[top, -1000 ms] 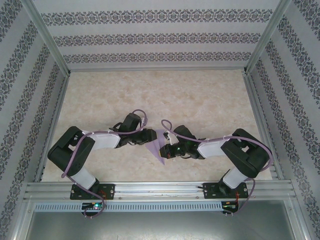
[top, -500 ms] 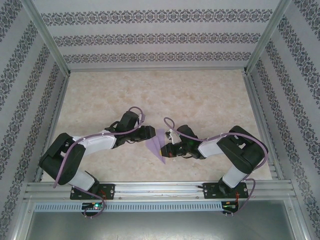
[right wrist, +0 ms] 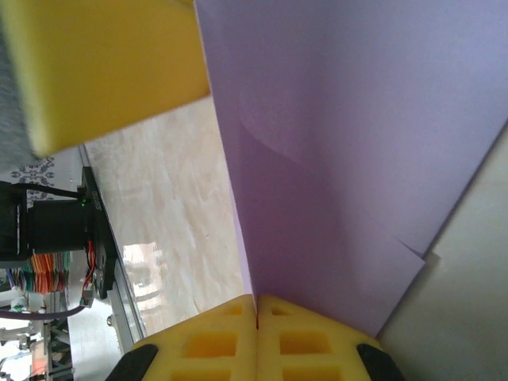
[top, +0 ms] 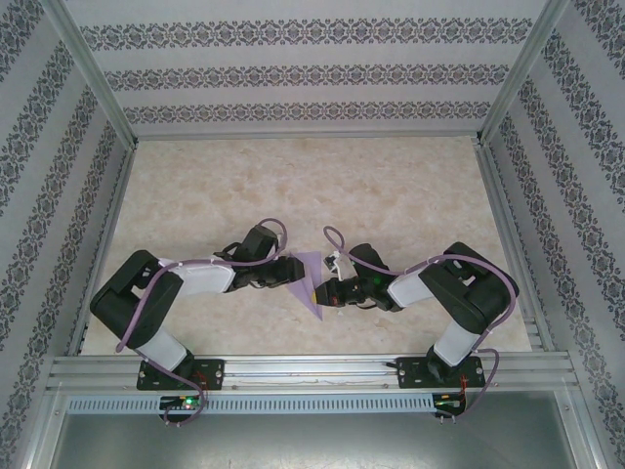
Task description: Fold a paper plane with a square sheet of paper (fold left side to right side)
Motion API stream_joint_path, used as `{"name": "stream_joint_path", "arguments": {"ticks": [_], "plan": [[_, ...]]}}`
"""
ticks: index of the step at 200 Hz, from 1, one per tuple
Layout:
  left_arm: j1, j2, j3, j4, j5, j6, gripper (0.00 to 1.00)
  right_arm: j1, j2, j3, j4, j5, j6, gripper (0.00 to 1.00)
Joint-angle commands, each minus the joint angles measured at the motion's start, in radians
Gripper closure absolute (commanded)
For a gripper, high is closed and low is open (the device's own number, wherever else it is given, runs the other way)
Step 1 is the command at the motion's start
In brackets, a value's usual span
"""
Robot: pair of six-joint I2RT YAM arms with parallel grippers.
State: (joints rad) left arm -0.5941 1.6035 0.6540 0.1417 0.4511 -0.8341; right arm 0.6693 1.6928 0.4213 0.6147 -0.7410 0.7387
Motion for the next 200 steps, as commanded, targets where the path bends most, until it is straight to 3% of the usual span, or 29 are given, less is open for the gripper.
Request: {"name": "stream_joint_path", "arguments": {"ticks": [1,104,159,200], "plan": [[-0.016,0.028,0.036,0.020,0.003,0.001,0.55,-0.004,0.025,-0.011,0.030,0.008,0.001,1.00],[-0.019,0.087,0.083,-0.086,-0.052,0.039,0.55,-0.006,0.049,-0.004,0.027,0.012,-0.001,1.00],[-0.019,0.100,0.089,-0.116,-0.066,0.050,0.55,-0.013,-0.014,0.004,0.005,0.014,0.008,0.83],[-0.019,0.095,0.087,-0.114,-0.067,0.048,0.55,-0.051,-0.126,0.004,-0.061,0.009,-0.001,0.63]]}}
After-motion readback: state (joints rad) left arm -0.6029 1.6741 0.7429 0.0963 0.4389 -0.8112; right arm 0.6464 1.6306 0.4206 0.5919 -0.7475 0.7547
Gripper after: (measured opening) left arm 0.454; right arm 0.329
